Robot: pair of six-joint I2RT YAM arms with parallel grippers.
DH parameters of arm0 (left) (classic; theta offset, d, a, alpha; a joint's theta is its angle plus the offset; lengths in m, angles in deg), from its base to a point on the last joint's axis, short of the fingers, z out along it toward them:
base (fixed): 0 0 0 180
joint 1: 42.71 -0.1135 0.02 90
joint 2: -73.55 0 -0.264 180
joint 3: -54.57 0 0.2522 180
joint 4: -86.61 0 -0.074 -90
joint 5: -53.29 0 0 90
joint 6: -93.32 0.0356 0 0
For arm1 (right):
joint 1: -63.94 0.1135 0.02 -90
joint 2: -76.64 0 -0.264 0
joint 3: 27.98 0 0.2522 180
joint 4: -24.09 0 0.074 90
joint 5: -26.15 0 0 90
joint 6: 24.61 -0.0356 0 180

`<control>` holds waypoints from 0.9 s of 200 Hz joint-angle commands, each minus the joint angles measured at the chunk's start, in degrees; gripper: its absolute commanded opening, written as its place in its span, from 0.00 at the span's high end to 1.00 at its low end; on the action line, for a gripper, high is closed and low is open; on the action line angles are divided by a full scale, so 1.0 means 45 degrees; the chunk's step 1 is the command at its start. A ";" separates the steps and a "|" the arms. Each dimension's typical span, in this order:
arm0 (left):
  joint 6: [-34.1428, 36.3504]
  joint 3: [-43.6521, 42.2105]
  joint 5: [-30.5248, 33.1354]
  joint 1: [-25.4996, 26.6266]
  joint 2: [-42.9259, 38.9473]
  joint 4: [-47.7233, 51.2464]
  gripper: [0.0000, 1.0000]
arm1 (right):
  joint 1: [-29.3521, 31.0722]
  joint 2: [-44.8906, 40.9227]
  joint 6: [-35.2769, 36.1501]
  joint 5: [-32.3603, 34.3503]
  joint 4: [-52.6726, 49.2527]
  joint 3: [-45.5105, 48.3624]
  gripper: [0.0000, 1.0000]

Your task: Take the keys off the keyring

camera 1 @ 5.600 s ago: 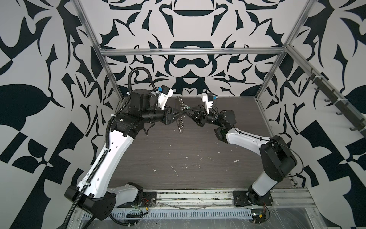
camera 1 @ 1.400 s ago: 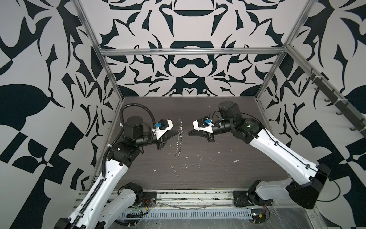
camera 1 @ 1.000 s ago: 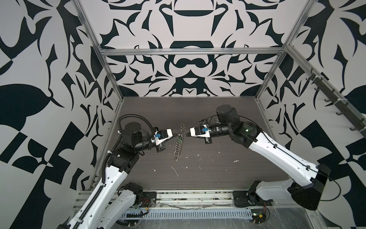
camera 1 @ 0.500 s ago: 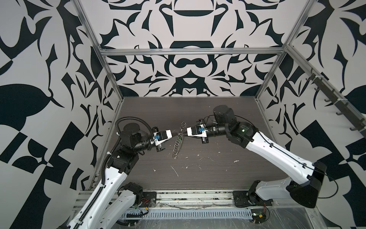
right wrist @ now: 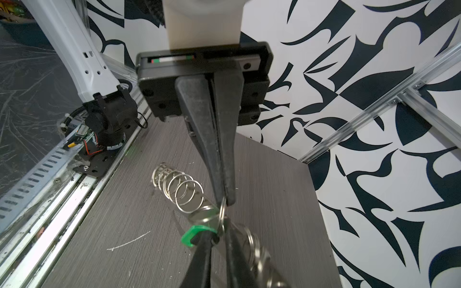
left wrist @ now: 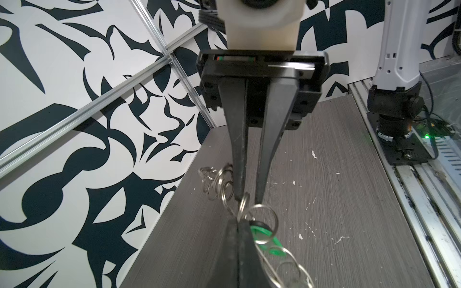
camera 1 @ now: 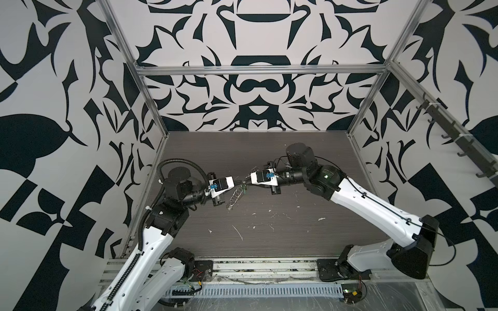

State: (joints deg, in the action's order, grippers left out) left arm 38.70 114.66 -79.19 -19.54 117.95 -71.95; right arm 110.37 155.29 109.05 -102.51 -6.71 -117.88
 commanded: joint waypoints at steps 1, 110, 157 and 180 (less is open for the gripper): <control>-0.0066 -0.0003 -0.0292 0.0035 -0.0139 -0.0496 1.00 | 0.0130 0.0070 -0.0327 -0.0019 0.0689 -0.0610 0.84; -0.0355 0.0660 0.0218 0.0048 -0.0062 0.0980 0.76 | 0.0169 -0.0205 0.0046 0.0181 0.1091 -0.0351 1.00; -0.0329 0.1294 0.1386 0.0028 -0.0165 0.2480 0.68 | 0.0515 0.0978 0.2127 0.6308 -0.3738 -0.2875 1.00; -0.0601 0.1216 0.2043 0.0027 -0.0329 0.2721 0.66 | 0.0374 0.0492 0.1637 0.5624 -0.3467 -0.2505 1.00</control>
State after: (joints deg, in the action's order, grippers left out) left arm 37.01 119.34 -73.55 -19.45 117.53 -63.58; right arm 112.32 160.34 115.45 -82.27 -19.30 -128.48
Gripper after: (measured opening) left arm 0.334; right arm 0.044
